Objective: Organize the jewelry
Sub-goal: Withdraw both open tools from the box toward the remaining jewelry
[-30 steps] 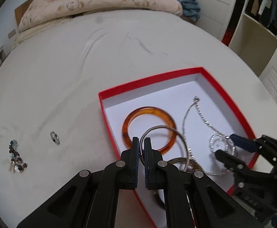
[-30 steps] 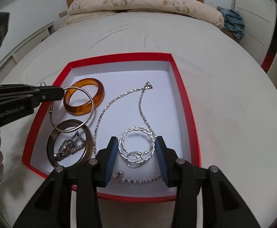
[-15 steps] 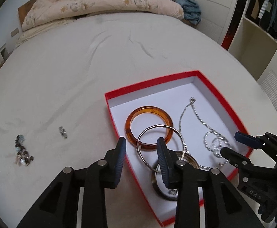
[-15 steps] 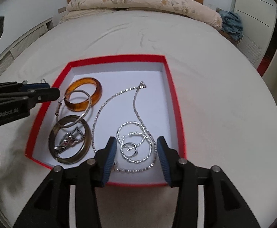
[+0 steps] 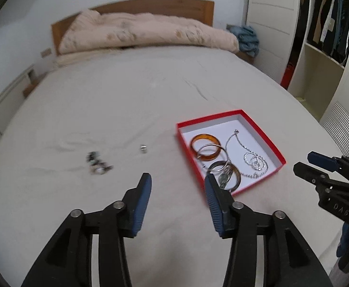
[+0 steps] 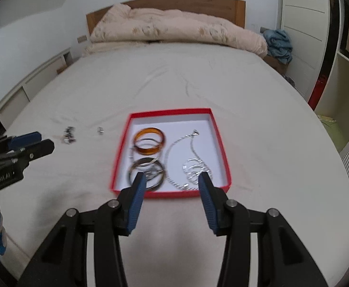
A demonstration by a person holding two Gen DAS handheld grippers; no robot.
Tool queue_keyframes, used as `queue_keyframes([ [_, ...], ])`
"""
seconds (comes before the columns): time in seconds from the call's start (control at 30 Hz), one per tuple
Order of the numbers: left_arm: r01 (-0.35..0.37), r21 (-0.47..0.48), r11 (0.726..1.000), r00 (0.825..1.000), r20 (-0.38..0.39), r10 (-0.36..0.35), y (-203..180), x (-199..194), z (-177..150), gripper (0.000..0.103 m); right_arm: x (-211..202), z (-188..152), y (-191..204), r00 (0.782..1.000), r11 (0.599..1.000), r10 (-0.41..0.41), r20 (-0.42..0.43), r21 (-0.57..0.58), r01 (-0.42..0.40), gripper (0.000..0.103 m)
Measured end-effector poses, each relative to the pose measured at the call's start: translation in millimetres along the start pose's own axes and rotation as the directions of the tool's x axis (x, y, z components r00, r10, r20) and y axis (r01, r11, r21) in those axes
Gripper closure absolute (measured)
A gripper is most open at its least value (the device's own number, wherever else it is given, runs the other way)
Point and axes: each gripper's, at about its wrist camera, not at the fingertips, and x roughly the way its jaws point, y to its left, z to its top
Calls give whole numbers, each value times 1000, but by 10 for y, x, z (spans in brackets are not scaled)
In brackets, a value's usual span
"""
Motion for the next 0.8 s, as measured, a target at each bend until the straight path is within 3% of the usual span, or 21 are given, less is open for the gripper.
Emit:
queue_keyframes([
  [0.3,-135,3,991,985,107,134,218,-1061,-453,37,-782,-295,617,996,997,64,61,-40,-61,60],
  [0.8,-185,-11,983,958,221,183,366,-2042,-1070,32,-1584,-689,1163,985,992,104,137,-84,-93,60],
])
